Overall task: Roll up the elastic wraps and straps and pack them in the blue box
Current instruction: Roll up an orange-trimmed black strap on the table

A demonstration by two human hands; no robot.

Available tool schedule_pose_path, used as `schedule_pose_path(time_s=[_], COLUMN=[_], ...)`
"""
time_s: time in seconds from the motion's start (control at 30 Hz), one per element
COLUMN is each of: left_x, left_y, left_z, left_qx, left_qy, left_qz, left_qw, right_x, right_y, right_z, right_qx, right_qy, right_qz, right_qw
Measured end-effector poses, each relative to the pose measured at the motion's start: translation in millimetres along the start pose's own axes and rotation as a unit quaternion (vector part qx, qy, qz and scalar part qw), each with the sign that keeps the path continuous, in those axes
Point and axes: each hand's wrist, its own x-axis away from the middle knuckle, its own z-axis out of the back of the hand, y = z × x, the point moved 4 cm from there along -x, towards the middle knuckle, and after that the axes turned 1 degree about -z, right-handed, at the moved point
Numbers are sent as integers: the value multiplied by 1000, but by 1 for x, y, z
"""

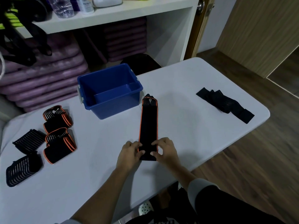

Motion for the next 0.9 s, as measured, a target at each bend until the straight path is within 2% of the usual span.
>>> schedule_pose_path(time_s=[0.07, 0.17, 0.33, 0.43, 0.5, 0.57, 0.63, 0.7, 0.8, 0.9], left_x=[3, 6, 8, 3, -2, -9, -17, -23, -26, -26], left_y=[2, 4, -8, -5, 0, 3, 3, 3, 5, 10], left_z=[-1, -1, -3, -5, -1, 4, 6, 5, 4, 6], left_qx=[-36, -68, -158, -181, -155, -136, -107, -72, -57, -72], left_qy=[40, 49, -24, -20, -20, -38, -62, -62, -13, 60], left_qz=[-60, -145, -220, -234, -220, -192, -139, -76, -23, -56], left_qw=[997, 986, 962, 955, 963, 971, 983, 993, 998, 994], right_x=[1, 6, 15, 11, 8, 1, -6, -13, -19, -24], right_y=[-5, -4, 8, 7, 6, 7, 9, 7, 6, 2], right_z=[-1, -1, -1, -3, -1, 4, 6, 4, 4, 4], right_qx=[-6, 6, 36, 53, 39, 22, 0, 1, -15, -3], right_qy=[9, 16, -30, -27, -31, -46, -77, -74, -18, 23], right_qz=[44, 117, 188, 190, 175, 119, 43, 19, -7, 36], right_qw=[999, 993, 981, 980, 983, 992, 996, 997, 1000, 999])
